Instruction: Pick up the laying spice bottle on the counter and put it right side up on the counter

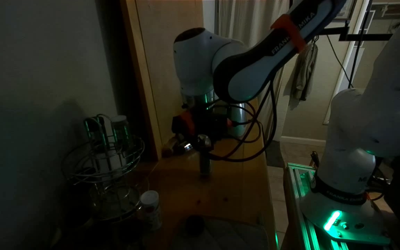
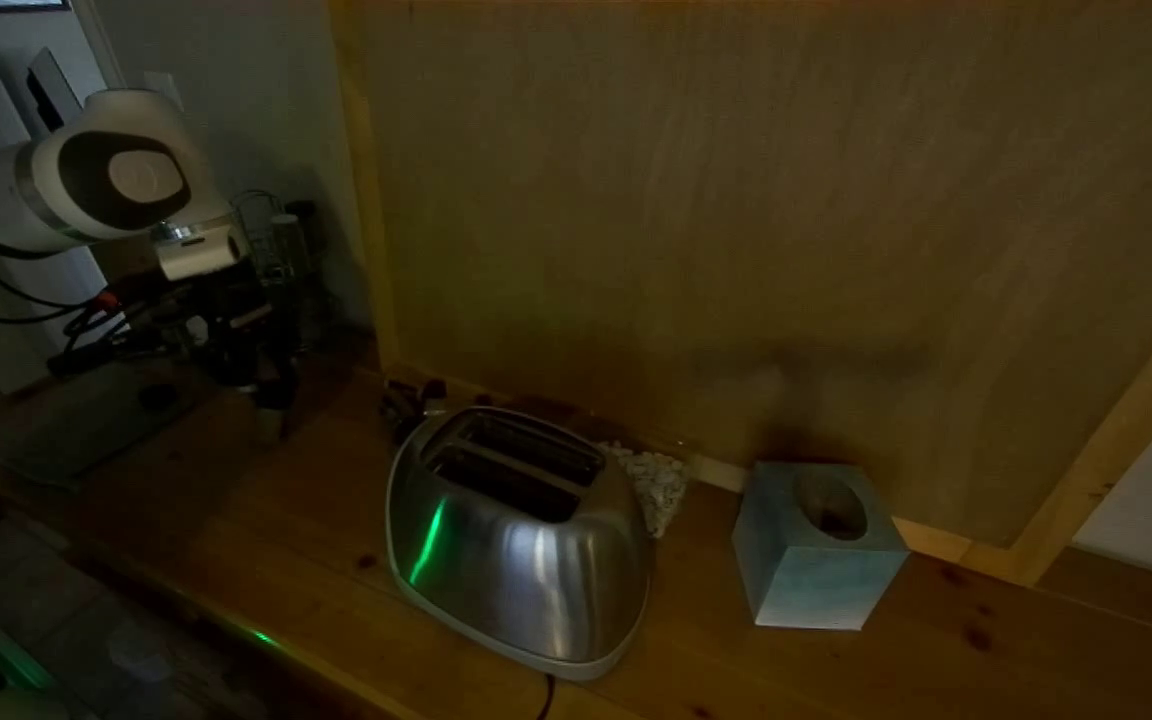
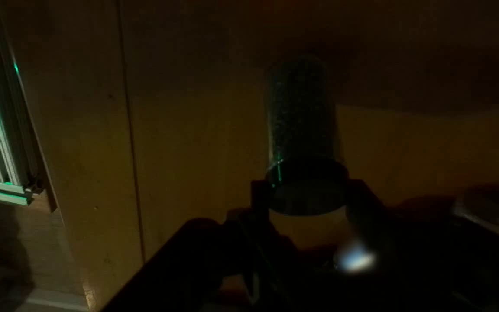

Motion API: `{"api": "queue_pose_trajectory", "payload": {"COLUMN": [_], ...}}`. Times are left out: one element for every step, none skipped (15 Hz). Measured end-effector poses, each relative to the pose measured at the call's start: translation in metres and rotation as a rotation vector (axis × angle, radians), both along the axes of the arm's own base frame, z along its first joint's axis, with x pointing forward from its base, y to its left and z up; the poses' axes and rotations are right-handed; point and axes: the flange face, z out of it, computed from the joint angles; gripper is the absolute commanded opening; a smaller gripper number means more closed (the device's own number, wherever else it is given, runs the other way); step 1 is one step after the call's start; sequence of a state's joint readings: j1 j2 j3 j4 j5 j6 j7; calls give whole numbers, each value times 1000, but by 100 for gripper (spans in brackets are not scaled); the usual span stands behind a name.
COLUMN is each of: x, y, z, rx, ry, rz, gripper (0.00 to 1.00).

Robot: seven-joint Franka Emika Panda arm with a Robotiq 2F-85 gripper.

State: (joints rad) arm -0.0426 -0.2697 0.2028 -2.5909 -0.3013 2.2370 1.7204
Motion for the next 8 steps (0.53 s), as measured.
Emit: {"api": "queue_pose_trajectory", "payload": {"x": [0,0,0,0,0,0,1,1], "y": [1,2,3,4,5,6,7,8], "z": [0,0,0,-1,-1,-3,-4,-6], "rx": [-18,-37,-54,-71,-86,-98,-110,-121], "ry": [-9,-20,-29,-38,-46,-52,-57,-61], "rz": [-6,-12,-17,-21,-26,-29,-32,-34], "gripper": [24,24,24,24,24,24,24,24]}}
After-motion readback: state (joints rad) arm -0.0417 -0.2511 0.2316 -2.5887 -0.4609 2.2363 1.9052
